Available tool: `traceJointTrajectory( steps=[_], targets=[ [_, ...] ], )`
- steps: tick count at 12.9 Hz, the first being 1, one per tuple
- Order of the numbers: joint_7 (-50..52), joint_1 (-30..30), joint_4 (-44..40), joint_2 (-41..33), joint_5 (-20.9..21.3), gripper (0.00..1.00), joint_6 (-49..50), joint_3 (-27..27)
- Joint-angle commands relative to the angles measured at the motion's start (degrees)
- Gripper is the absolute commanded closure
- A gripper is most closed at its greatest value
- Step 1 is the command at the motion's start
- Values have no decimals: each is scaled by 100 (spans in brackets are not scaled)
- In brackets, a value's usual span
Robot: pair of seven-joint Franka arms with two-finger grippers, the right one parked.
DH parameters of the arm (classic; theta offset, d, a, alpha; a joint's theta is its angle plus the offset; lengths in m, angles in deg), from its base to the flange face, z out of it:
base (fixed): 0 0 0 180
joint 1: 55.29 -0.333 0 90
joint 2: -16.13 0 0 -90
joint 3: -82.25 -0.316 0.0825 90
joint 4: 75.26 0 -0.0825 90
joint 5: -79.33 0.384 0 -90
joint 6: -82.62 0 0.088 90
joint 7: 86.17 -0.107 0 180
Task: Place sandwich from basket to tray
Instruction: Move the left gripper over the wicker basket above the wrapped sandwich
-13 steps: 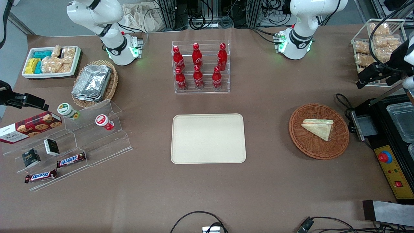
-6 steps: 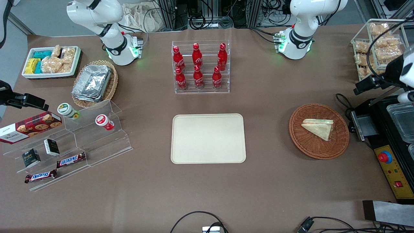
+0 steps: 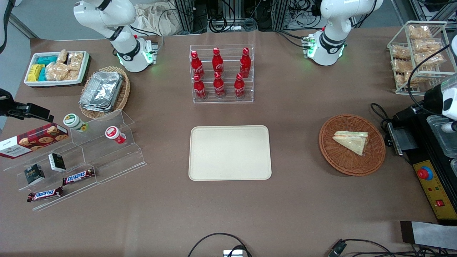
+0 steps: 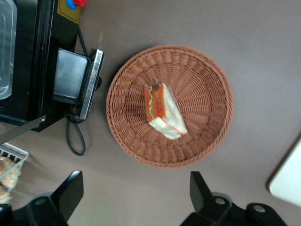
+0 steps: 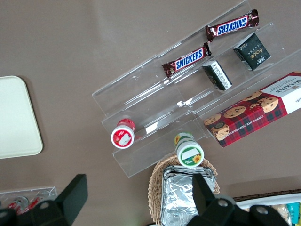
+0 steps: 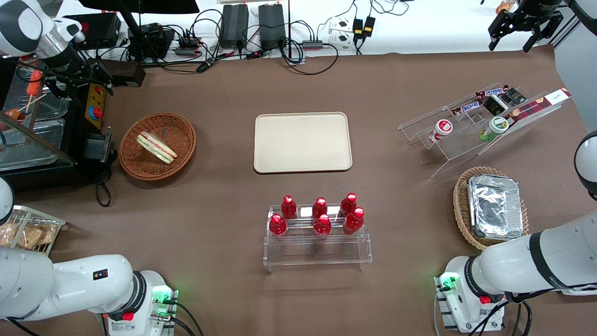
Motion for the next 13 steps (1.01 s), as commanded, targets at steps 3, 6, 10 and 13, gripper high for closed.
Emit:
traceJointTrajectory(
  steps=[3,6,10,13],
  targets=[
    [834,-23,1470,-452,-67,0,-1490,6],
    [1010,-23,1955,-426,-110,0,-2150,-29],
    [1054,-23,2369,-294,-654,0,-2853,-38],
    [1055,12,2475,-40,-1041,0,-3302,-29]
  ],
)
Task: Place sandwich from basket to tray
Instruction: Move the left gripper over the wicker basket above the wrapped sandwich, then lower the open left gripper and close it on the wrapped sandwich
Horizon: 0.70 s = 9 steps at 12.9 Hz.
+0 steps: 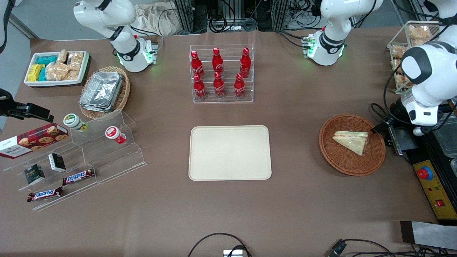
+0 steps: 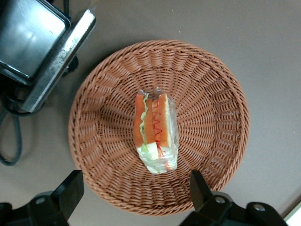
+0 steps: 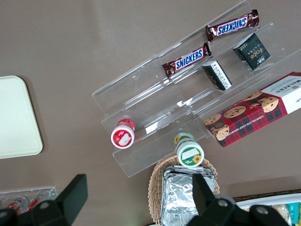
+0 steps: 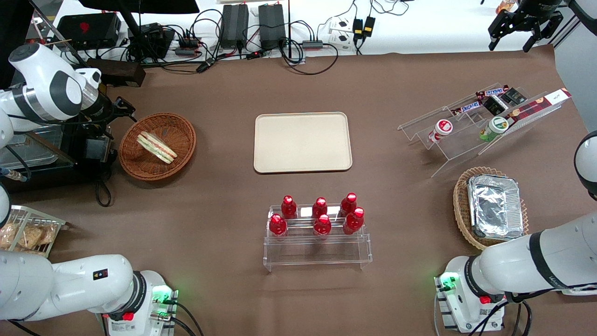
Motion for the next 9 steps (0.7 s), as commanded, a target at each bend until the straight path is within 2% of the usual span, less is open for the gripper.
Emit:
traceJointTrajectory(
  steps=[1,9],
  targets=[
    [84,48,90,182,-304,0,-424,8],
    [93,303,134,878,-1139,0,-1506,34]
  ],
)
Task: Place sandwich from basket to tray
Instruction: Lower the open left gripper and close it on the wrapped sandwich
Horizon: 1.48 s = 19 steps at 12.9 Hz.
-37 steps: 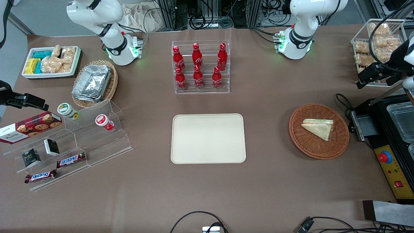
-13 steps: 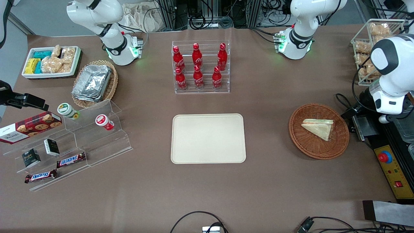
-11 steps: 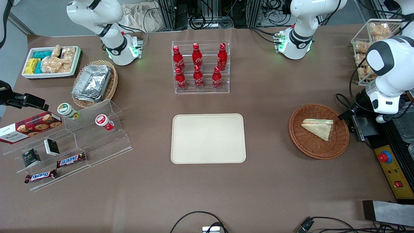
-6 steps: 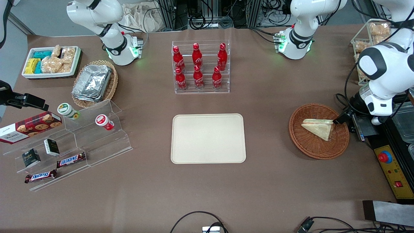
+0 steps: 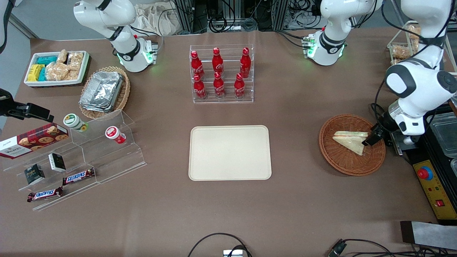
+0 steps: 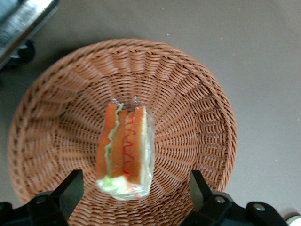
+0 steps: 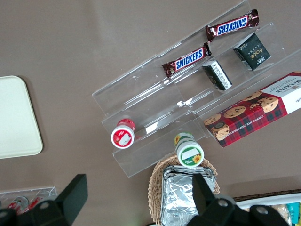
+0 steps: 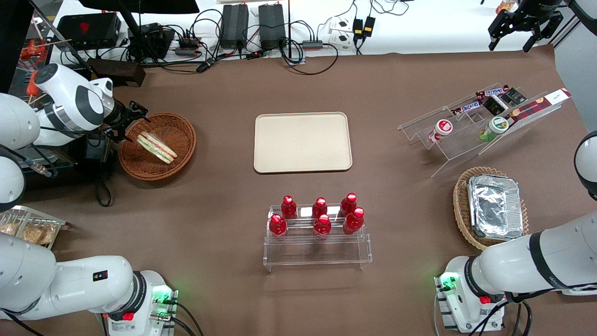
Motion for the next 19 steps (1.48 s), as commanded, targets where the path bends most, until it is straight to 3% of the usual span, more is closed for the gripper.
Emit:
traceJointTrajectory(
  steps=[1,13,14,16,19],
  targets=[
    [81,94,48,115,-253,0,-290,5],
    [63,296,188,713,-429,2,-1081,40],
    [46,297,197,722,-429,10,-1099,40],
    [-15,297,197,714,-420,39,-1090,40],
    [-207,297,197,714,-403,61,-1073,49]
  ],
)
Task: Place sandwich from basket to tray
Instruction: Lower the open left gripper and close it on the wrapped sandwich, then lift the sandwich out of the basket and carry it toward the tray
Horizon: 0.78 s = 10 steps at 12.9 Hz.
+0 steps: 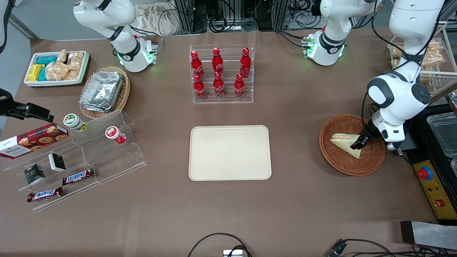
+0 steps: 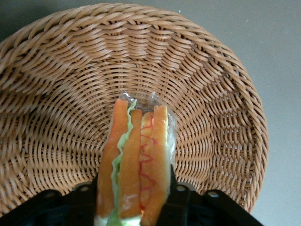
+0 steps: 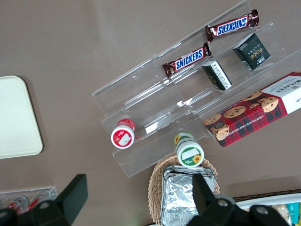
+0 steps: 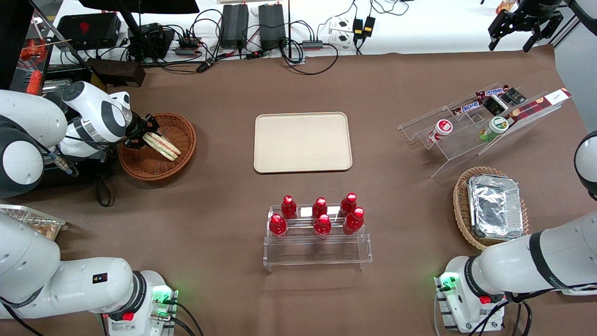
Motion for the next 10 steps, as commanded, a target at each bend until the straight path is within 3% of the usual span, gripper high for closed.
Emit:
traceJointTrajectory(
  steps=[1,7,8,10],
  targets=[
    [-301,44,60,-31,-79,61,-131,11],
    [-503,114,8,-381,17,61,79,11],
    [-565,140,-10,-504,122,61,254,20],
    [-566,149,-106,-750,796,61,693,11]
  ],
)
